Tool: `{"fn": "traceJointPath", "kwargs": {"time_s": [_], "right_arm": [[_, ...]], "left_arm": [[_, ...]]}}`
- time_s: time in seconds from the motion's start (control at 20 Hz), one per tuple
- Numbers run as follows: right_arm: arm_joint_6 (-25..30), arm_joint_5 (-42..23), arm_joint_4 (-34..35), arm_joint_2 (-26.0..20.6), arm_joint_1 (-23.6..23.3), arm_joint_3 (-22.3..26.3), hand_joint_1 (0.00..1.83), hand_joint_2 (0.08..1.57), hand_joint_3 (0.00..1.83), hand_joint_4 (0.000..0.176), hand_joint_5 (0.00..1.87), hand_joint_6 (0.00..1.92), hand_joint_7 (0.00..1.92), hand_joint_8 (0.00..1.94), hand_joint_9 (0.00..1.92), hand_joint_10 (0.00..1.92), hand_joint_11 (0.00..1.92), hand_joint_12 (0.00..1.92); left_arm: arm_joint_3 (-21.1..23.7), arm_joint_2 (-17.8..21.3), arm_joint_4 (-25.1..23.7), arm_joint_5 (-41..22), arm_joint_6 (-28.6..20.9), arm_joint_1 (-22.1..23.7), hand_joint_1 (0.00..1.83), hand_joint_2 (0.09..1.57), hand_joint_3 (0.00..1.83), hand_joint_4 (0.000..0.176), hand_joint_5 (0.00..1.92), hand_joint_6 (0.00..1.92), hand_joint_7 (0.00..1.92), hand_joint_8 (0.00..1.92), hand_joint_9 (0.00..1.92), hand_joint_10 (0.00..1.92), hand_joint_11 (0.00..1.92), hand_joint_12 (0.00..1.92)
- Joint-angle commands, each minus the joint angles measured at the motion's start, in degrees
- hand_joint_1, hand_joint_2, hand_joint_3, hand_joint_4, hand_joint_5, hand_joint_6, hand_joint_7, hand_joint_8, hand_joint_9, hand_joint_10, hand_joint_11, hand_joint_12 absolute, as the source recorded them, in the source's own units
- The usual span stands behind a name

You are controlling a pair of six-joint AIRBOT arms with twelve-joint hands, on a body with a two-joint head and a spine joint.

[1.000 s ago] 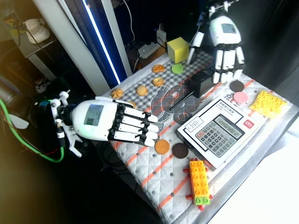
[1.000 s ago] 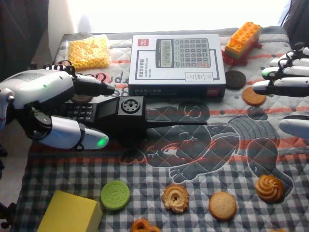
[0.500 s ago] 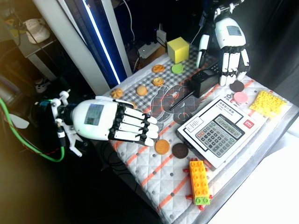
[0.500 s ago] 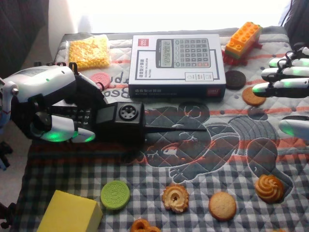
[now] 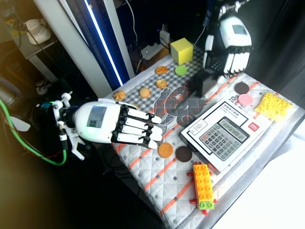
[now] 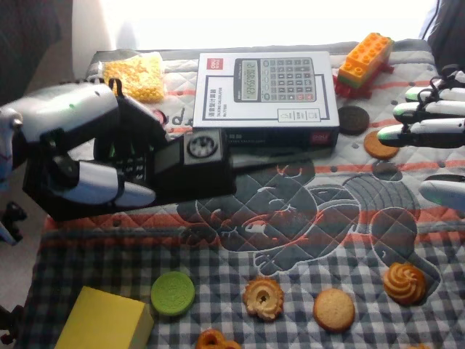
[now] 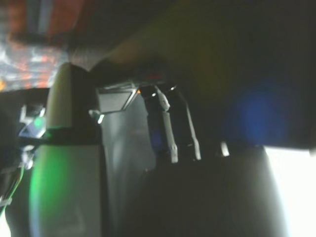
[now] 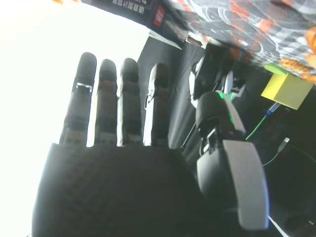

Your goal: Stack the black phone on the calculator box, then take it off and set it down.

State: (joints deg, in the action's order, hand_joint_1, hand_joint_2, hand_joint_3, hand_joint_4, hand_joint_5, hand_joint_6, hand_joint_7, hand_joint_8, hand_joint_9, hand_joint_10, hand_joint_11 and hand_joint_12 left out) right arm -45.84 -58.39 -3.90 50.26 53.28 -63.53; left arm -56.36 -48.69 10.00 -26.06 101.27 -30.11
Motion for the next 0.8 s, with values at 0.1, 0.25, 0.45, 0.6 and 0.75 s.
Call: {"fn": "traceJointPath", "kwargs": {"time_s": [0.1,0.25,0.45,0.6,0.75], "right_arm": [[0.0,-6.8,1.4,-0.3,-0.7,0.0,0.22,1.36,0.00,0.123,0.49,0.00,0.39,0.00,0.29,0.00,0.02,0.87],[0.0,-6.9,1.4,-0.3,-0.7,0.0,0.24,1.35,0.00,0.108,0.50,0.00,0.39,0.00,0.30,0.00,0.04,0.84],[0.0,-7.0,1.4,0.5,-0.8,-0.5,0.26,1.38,0.01,0.087,0.47,0.00,0.37,0.00,0.29,0.00,0.02,0.83],[0.0,-7.0,1.3,0.7,-0.9,-0.6,0.25,1.37,0.00,0.092,0.47,0.00,0.38,0.00,0.30,0.01,0.05,0.79],[0.0,-7.0,1.1,1.0,-1.1,-0.8,0.31,1.35,0.00,0.076,0.49,0.01,0.39,0.00,0.30,0.01,0.05,0.78]], "left_arm": [[0.4,1.6,-5.0,-9.3,-6.3,3.1,1.38,1.11,0.00,0.000,0.86,1.05,0.94,1.03,1.01,1.13,0.91,1.20],[-1.4,-0.3,-7.9,-7.4,-6.4,8.6,1.38,1.11,0.00,0.000,0.91,0.93,0.94,1.06,0.99,1.16,0.87,1.27],[-8.5,-6.8,-7.8,-1.8,-6.5,15.1,1.23,1.11,0.00,0.000,0.97,0.91,1.00,1.06,0.92,0.79,0.67,1.32],[-13.7,-11.7,-7.9,2.4,-6.4,18.9,1.22,1.11,0.00,0.021,0.94,1.04,1.03,0.93,1.04,0.41,0.69,1.08],[-19.9,-17.6,-8.0,7.8,-6.4,21.1,1.35,1.10,0.00,0.000,0.97,0.94,1.04,0.88,0.95,0.98,0.65,1.09]]}}
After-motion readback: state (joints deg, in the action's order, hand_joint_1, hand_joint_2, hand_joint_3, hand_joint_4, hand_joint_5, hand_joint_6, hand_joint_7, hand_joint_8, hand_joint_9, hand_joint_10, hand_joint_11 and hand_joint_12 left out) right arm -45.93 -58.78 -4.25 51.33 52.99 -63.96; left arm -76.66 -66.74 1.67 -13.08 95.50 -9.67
